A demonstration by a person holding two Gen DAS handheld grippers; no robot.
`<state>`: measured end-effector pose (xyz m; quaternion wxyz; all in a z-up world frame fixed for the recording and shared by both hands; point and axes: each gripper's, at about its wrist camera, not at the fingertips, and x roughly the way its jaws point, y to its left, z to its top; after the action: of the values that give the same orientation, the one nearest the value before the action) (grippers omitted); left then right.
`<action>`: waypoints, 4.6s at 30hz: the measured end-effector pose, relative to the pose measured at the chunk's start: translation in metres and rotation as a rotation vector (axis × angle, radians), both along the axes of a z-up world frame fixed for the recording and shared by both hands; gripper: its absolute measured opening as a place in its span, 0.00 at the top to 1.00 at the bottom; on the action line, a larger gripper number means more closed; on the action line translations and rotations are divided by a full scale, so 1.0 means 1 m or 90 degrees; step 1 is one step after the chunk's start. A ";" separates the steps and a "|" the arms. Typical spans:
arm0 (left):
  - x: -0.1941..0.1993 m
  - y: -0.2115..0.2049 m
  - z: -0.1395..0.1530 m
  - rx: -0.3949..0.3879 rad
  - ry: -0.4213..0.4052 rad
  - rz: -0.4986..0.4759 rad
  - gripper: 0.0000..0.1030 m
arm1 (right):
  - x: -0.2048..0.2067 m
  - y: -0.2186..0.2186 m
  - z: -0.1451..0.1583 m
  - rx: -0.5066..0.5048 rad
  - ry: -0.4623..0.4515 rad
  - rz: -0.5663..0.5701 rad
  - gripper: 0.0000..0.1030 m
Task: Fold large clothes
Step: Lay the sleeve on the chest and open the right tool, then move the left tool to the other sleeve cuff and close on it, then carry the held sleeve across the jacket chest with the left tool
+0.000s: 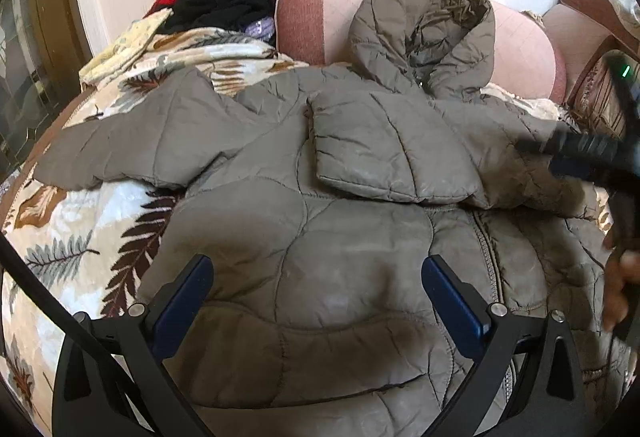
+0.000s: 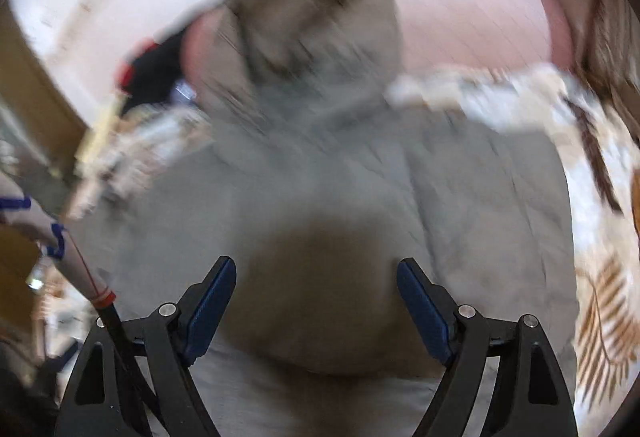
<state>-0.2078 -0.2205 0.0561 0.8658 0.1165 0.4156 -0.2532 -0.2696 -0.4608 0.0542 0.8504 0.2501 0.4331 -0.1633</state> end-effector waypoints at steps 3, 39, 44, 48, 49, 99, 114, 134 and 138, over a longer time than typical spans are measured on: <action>0.000 -0.004 -0.005 0.008 0.017 -0.006 0.00 | 0.003 0.001 -0.019 0.041 0.028 0.016 0.15; 0.019 0.112 0.023 -0.037 0.047 0.105 0.00 | -0.090 0.064 0.026 0.106 -0.060 0.073 0.13; 0.058 0.148 0.022 -0.035 0.076 0.173 0.00 | -0.093 0.063 0.025 0.111 -0.061 0.073 0.13; 0.083 0.178 0.026 -0.018 0.067 0.212 0.00 | -0.095 0.067 0.030 0.105 -0.065 0.083 0.13; 0.089 0.187 0.026 -0.020 0.064 0.220 0.00 | -0.096 0.068 0.030 0.099 -0.064 0.083 0.13; 0.289 0.322 0.022 -0.377 0.061 0.425 0.89 | -0.063 0.033 -0.027 0.037 0.059 -0.002 0.12; 0.188 0.196 0.168 -0.351 -0.045 0.210 0.89 | -0.095 0.015 0.011 0.060 -0.025 -0.035 0.11; -0.020 -0.089 0.133 -0.284 0.045 -0.144 0.88 | -0.161 -0.031 0.048 0.074 -0.113 -0.132 0.11; -0.038 -0.123 0.079 -0.223 0.084 -0.153 0.78 | -0.168 -0.041 0.048 0.077 -0.117 -0.156 0.11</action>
<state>-0.2460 -0.3439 0.1352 0.8071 -0.0037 0.4044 -0.4302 -0.4379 -0.5018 0.1021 0.8436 0.3652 0.3292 -0.2158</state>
